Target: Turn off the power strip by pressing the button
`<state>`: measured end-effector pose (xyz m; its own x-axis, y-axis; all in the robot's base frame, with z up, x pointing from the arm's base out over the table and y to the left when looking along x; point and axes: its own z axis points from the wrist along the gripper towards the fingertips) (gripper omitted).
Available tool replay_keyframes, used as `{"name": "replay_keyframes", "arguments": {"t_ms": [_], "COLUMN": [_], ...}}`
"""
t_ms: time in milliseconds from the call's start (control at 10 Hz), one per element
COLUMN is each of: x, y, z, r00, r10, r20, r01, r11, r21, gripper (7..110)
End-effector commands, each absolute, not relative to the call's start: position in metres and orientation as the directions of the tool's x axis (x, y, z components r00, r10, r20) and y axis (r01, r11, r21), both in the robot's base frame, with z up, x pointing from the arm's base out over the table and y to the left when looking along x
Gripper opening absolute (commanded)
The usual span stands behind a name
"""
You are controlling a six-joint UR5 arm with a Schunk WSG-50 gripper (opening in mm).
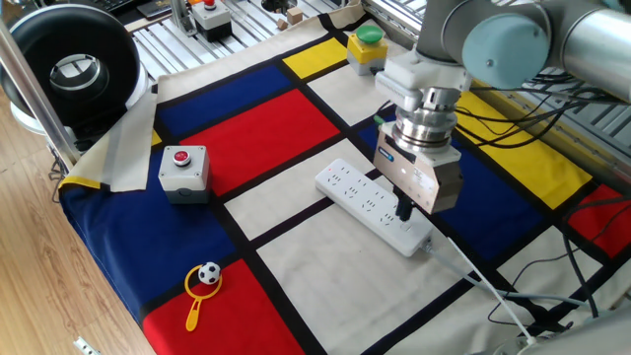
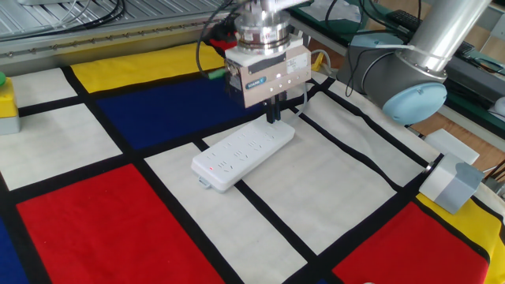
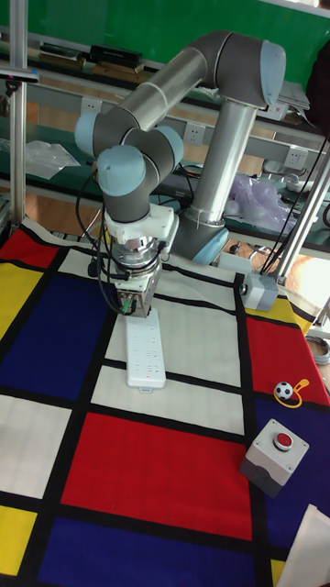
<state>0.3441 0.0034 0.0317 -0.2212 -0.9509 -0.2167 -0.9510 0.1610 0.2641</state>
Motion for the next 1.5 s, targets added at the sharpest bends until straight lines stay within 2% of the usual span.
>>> {"name": "replay_keyframes", "arguments": {"t_ms": [0, 600, 1100, 1400], "x": [0.327, 0.348, 0.331, 0.332], "y": [0.002, 0.005, 0.004, 0.005], "z": [0.031, 0.023, 0.023, 0.020], "r00": [-0.208, -0.192, -0.184, -0.189], "r10": [-0.955, -0.957, -0.949, -0.951], "r20": [-0.210, -0.218, -0.255, -0.245], "r01": [-0.940, -0.947, -0.929, -0.929], "r11": [0.135, 0.123, 0.083, 0.092], "r21": [0.314, 0.297, 0.361, 0.359], "gripper": [7, 7, 7, 7]}}
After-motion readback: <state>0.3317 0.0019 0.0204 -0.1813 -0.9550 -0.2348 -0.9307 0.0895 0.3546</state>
